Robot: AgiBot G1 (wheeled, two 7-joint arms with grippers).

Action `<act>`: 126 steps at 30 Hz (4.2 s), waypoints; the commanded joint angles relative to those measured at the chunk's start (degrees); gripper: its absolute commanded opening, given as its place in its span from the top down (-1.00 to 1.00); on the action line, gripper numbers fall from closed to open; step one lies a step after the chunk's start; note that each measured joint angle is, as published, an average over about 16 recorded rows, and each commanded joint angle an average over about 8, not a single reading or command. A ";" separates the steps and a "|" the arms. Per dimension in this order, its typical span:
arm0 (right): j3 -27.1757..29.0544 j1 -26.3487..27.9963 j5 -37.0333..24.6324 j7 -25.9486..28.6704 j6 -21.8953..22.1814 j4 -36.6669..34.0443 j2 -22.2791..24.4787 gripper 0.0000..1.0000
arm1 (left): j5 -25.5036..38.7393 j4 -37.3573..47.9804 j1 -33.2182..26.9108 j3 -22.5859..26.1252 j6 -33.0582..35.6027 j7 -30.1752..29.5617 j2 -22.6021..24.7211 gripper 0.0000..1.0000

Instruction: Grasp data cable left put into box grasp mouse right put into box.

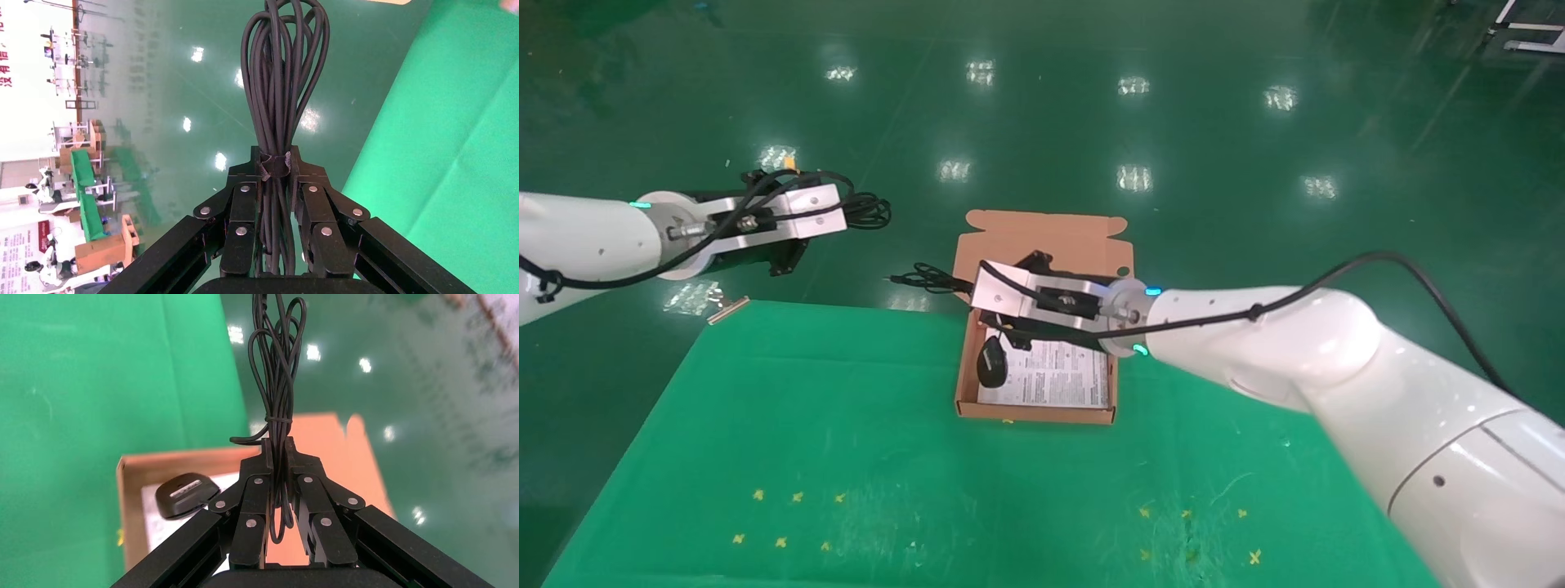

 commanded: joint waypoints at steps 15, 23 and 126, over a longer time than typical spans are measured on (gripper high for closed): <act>-7.70 -1.54 4.89 7.04 3.11 -3.25 0.08 0.85 | 0.04 -0.05 0.02 0.00 0.02 -0.05 -0.01 1.00; -9.44 -1.62 6.21 8.35 3.49 -3.63 0.11 -1.00 | 0.05 -0.08 0.04 -0.02 0.06 -0.05 -0.03 1.00; -3.84 6.42 -5.06 30.56 -10.17 39.08 39.40 -1.00 | -40.99 16.93 4.35 10.42 -16.43 20.76 9.91 -1.00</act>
